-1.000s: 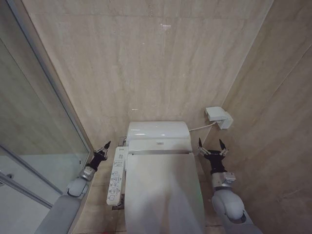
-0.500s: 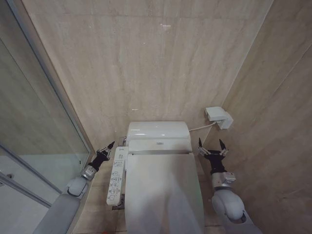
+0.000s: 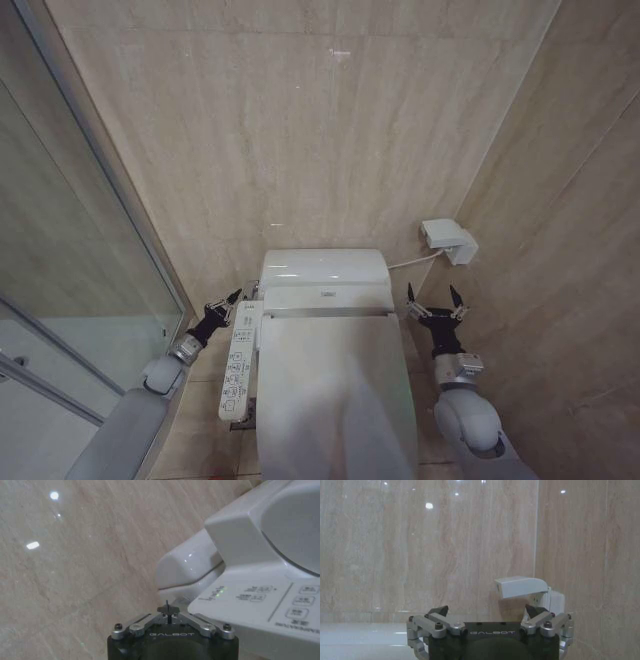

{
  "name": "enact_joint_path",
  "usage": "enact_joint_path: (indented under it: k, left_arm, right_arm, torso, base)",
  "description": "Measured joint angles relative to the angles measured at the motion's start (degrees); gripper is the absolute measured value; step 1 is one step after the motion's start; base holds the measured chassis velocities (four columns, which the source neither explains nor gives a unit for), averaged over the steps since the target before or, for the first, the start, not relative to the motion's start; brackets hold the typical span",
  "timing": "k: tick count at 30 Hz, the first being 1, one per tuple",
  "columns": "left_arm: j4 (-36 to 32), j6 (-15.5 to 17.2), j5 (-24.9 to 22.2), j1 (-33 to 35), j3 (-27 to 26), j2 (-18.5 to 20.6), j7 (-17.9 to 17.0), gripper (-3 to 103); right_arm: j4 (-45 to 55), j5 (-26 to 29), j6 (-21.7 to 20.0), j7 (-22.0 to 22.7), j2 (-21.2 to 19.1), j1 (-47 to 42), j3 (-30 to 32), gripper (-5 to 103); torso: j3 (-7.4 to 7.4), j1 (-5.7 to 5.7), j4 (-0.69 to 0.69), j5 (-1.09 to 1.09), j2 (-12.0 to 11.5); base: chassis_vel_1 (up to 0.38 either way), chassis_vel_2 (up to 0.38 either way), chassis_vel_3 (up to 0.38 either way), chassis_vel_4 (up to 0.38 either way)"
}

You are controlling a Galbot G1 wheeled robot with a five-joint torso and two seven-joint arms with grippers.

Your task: Open the toilet lid, clean the toilet bowl with a toilet brush, close the toilet lid, and flush.

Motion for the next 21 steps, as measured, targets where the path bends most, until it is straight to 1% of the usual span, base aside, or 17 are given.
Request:
enact_joint_path:
  k: [7, 11, 14, 21]
  left_arm:
    - [4.53, -1.86, -0.67, -1.55, 2.07, -0.44, 1.24, 0]
    - [5.74, -1.88, -1.15, -2.51, 2.87, -0.71, 1.68, 0]
    - [6.45, -1.86, -1.24, -3.21, 3.31, -0.97, 1.74, 0]
    - [7.84, -1.18, -1.31, -4.74, 4.06, -1.99, 1.77, 0]
  right_arm:
    - [0.0, 0.0, 0.0, 0.0, 0.0, 0.0, 0.0, 100]
    - [0.0, 0.0, 0.0, 0.0, 0.0, 0.0, 0.0, 100]
    - [0.0, 0.0, 0.0, 0.0, 0.0, 0.0, 0.0, 100]
    - [0.0, 0.0, 0.0, 0.0, 0.0, 0.0, 0.0, 100]
  torso:
    - [0.0, 0.0, 0.03, 0.02, 0.0]
    - [0.0, -0.01, 0.04, 0.02, 0.01]
    - [0.0, 0.0, 0.02, 0.01, 0.01]
    - [0.0, 0.0, 0.04, 0.02, 0.0]
  base:
    - [0.0, 0.0, 0.0, 0.0]
    - [0.0, 0.0, 0.0, 0.0]
    - [0.0, 0.0, 0.0, 0.0]
    - [0.0, 0.0, 0.0, 0.0]
